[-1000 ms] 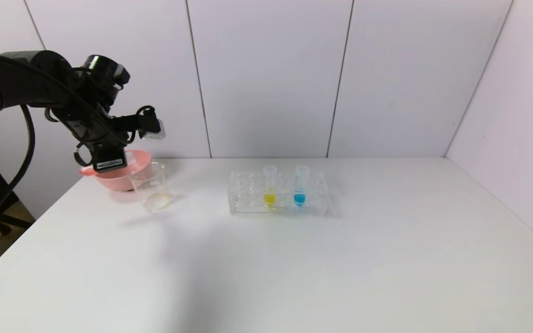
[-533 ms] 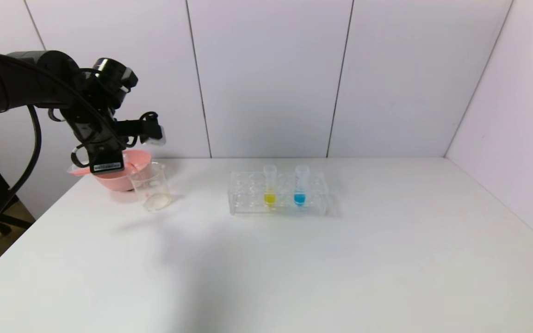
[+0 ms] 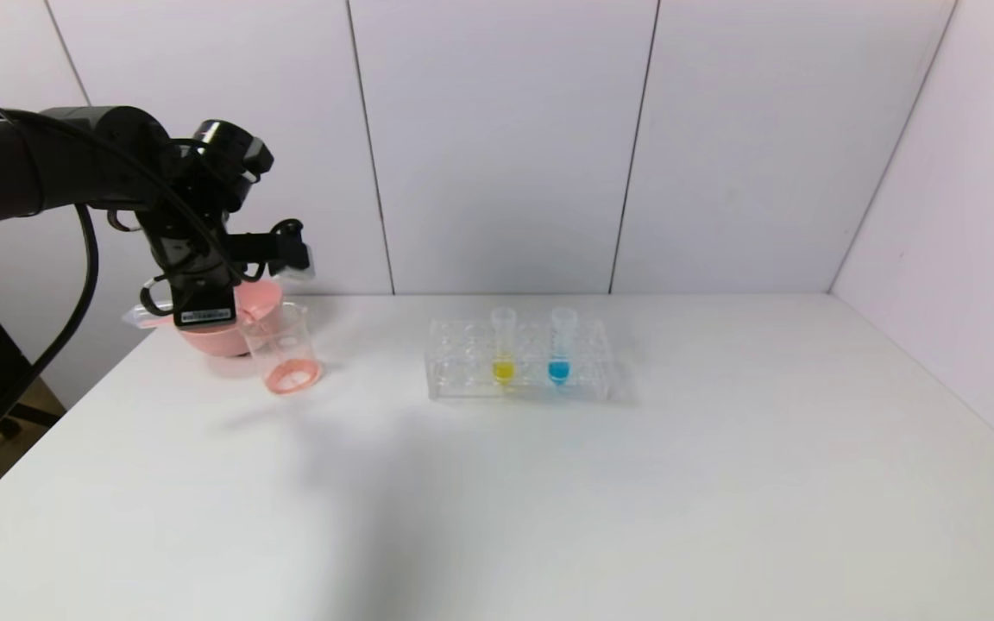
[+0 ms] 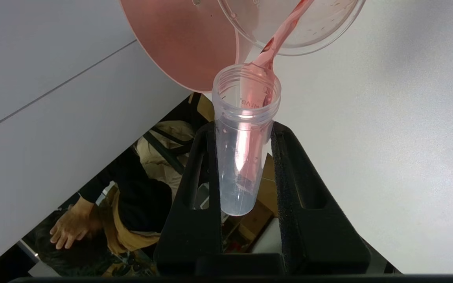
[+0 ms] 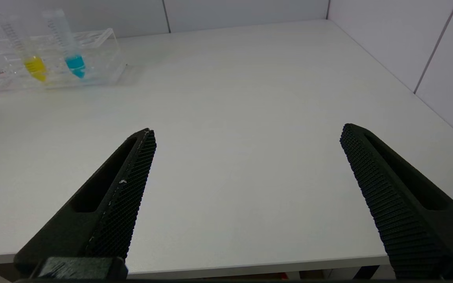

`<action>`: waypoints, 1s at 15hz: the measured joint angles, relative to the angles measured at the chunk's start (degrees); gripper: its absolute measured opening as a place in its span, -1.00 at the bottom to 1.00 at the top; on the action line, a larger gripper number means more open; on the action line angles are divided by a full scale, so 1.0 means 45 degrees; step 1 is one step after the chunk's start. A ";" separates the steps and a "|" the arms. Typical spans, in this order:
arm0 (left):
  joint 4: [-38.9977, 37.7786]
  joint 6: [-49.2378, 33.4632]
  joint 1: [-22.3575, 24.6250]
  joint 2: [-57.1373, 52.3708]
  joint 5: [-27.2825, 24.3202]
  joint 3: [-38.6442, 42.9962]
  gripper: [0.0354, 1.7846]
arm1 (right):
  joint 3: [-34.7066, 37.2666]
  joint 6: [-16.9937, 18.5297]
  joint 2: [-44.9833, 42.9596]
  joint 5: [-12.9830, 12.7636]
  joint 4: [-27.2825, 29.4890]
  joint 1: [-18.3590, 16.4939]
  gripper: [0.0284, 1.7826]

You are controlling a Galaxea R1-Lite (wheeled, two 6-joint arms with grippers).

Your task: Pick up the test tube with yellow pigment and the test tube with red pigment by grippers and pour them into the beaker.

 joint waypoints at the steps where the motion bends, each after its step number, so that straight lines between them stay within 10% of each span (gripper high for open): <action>1: -0.0019 0.0043 -0.0098 0.0030 0.0163 0.0000 -0.56 | 0.0000 0.0000 0.0000 0.0000 0.0000 0.0000 0.92; 15: -0.0092 0.0320 -0.0875 0.0387 0.1829 0.0000 -0.56 | 0.0000 -0.0005 0.0000 0.0000 0.0005 0.0000 0.92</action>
